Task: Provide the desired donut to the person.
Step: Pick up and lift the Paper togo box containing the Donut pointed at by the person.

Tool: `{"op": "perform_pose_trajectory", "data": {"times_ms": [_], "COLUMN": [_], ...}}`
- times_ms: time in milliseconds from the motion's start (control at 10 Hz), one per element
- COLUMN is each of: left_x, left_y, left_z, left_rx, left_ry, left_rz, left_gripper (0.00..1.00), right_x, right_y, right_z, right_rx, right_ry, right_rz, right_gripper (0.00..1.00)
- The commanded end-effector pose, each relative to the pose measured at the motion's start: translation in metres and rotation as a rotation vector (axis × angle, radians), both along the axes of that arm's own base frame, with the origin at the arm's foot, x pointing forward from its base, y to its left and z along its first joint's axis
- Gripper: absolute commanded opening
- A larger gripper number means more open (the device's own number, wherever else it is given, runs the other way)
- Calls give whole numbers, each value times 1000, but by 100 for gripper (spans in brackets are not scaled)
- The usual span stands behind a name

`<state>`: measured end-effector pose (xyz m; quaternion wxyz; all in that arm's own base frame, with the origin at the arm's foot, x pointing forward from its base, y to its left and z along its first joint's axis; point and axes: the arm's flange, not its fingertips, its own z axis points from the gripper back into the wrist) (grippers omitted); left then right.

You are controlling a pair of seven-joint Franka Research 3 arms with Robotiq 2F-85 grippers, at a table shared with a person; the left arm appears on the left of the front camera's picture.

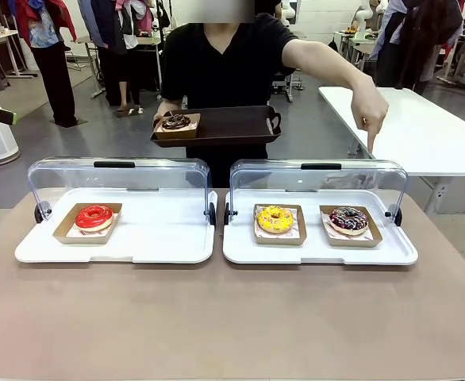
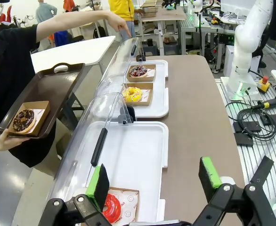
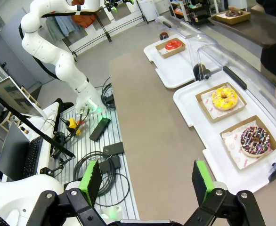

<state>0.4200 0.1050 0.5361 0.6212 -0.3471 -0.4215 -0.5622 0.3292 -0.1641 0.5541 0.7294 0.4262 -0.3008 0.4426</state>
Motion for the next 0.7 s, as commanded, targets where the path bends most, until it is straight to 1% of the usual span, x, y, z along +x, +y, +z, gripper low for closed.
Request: {"op": "perform_pose_trajectory", "data": {"times_ms": [0,400,500,600], "left_x": [0,0,0,0], "left_y": [0,0,0,0], "left_z": [3,3,3,3], "left_rx": [-12,-12,-12,-12], "left_ry": [-16,-16,-16,-16], "left_rz": [-3,-3,-3,-3], "left_gripper": [100,100,100,100], "right_x": [0,0,8,18], "right_y": [1,0,11,29], "right_z": [0,0,10,27], "right_rx": [4,0,-126,-253], "right_ry": [-1,0,-16,-15], "right_rz": [7,0,63,91], "right_gripper": [100,100,100,100]}}
